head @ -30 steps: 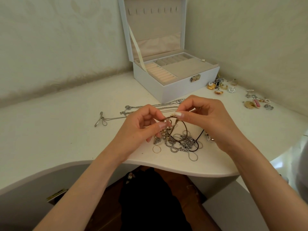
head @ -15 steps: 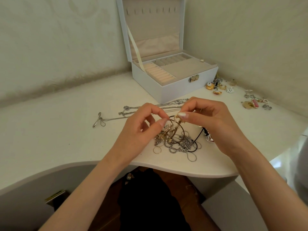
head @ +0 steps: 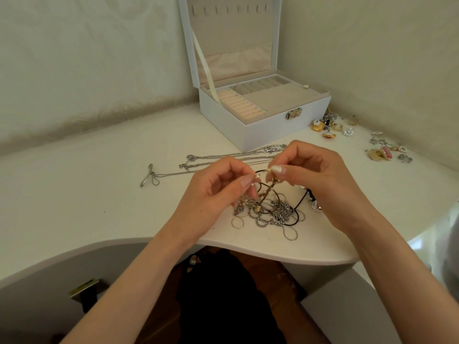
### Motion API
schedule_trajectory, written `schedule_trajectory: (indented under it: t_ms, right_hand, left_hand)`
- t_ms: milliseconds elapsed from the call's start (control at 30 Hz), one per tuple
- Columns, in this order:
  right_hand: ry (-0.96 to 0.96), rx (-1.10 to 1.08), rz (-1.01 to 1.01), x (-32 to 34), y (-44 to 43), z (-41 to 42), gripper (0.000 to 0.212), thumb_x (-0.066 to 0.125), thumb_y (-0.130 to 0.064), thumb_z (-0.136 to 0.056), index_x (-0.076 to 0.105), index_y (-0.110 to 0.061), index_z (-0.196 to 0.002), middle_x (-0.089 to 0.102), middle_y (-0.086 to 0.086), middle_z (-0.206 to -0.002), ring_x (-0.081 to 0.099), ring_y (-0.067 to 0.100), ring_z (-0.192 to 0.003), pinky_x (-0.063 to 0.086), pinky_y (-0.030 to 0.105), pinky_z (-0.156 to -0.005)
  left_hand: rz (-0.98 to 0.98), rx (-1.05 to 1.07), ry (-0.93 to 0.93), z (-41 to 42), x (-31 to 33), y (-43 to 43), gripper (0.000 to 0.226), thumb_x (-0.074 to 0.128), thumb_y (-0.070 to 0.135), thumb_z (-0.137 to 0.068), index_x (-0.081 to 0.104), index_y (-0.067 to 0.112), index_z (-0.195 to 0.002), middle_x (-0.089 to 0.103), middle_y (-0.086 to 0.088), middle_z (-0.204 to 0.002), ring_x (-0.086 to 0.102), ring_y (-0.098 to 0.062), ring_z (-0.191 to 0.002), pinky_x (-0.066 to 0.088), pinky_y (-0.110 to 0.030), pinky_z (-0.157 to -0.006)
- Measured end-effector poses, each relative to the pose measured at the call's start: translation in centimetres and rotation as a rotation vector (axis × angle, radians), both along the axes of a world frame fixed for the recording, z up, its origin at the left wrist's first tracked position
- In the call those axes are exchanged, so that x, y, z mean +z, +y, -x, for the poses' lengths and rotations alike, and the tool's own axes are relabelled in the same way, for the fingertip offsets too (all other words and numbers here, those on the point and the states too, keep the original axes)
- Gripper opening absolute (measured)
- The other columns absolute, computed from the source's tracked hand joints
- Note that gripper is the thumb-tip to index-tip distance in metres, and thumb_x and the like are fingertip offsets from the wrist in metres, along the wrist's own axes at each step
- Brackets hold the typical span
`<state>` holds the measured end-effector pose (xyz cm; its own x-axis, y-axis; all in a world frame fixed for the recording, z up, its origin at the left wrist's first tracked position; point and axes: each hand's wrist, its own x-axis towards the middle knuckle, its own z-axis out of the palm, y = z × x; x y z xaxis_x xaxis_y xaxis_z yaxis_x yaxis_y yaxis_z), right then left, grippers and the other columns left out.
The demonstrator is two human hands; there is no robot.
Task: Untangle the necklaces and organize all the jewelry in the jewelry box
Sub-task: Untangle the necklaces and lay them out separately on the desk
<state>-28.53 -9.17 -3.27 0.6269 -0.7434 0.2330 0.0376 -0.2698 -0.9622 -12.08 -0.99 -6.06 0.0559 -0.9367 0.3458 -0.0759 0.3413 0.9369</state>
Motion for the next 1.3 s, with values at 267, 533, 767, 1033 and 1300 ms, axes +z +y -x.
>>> schedule_trajectory:
  t_ms: [267,533,767,1033,1300]
  right_hand:
    - [0.012,-0.005,-0.022,0.3,0.2,0.1,0.016,0.069,-0.018,-0.069,0.066,-0.005,-0.076,0.06,-0.005,-0.055,0.054,0.005,-0.054,0.044,0.011,-0.059]
    - [0.052,0.038,0.023,0.3,0.3,-0.1,0.012,0.068,-0.019,-0.07,0.067,-0.009,-0.075,0.06,-0.006,-0.056,0.054,0.004,-0.055,0.043,0.012,-0.057]
    - [0.059,0.05,0.043,0.1,0.1,-0.6,0.012,0.069,-0.022,-0.07,0.067,-0.011,-0.075,0.057,-0.004,-0.054,0.05,0.006,-0.051,0.042,0.015,-0.054]
    - [0.006,0.08,0.03,0.4,0.1,-0.3,0.012,0.067,-0.017,-0.072,0.07,-0.01,-0.081,0.065,-0.005,-0.063,0.058,0.007,-0.06,0.047,0.014,-0.062]
    - [0.025,0.123,0.009,0.6,-0.5,0.8,0.034,0.067,-0.006,-0.068,0.068,-0.014,-0.101,0.063,-0.005,-0.074,0.062,0.009,-0.074,0.05,0.016,-0.071]
  left_hand:
    - [-0.007,0.003,0.034,-0.2,-0.2,0.0,0.008,0.052,0.015,-0.087,0.058,0.011,-0.083,0.061,0.006,-0.065,0.042,-0.006,-0.053,0.034,-0.009,-0.052]
    - [-0.003,-0.06,0.002,-0.2,-0.4,-0.1,0.007,0.052,0.015,-0.089,0.057,0.012,-0.085,0.063,0.005,-0.071,0.044,-0.004,-0.055,0.035,-0.008,-0.054]
    - [0.024,-0.08,0.005,-0.1,-0.1,0.1,0.011,0.053,0.023,-0.085,0.057,0.013,-0.086,0.064,0.004,-0.072,0.05,0.002,-0.058,0.036,-0.006,-0.056]
    - [0.016,-0.035,-0.056,-0.1,-0.3,0.0,0.01,0.059,0.026,-0.082,0.062,0.016,-0.082,0.065,0.006,-0.074,0.055,-0.005,-0.069,0.04,-0.011,-0.064]
    - [0.007,-0.013,0.024,-0.3,-0.2,0.1,0.017,0.053,0.026,-0.08,0.056,0.01,-0.081,0.066,0.002,-0.073,0.047,-0.006,-0.057,0.035,-0.012,-0.053]
